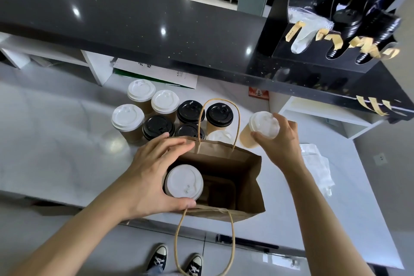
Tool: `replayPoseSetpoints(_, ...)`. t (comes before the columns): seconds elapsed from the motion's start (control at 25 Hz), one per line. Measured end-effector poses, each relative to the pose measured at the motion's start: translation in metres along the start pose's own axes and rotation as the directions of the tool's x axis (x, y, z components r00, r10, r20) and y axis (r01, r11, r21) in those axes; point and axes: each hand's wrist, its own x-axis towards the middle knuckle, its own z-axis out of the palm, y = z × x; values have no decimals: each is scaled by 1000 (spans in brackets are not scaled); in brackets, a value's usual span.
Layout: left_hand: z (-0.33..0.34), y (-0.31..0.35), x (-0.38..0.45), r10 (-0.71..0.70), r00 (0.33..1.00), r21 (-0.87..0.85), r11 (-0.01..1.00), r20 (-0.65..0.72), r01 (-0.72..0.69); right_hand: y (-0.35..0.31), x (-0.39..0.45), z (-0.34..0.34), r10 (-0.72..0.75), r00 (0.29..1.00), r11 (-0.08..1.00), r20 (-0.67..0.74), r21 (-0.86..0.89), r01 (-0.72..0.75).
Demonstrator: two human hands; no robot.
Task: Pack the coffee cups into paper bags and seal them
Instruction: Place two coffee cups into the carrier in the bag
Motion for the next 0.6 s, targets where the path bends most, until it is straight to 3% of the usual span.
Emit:
replayPoseSetpoints(0.24,1,-3,2,-11,998,-5,1000,56,12,-25,-38,-42,-57,985,990,-164,121,78)
replayPoseSetpoints(0.4,3,-4,3,-11,997,-10,1000,76,12,-44,-70,-79,-190,946,944,-263,216,249)
replayPoseSetpoints(0.6,3,-2,2,-9,997,-10,1000,76,10,-65,-112,-111,-368,914,873,-171,275,403)
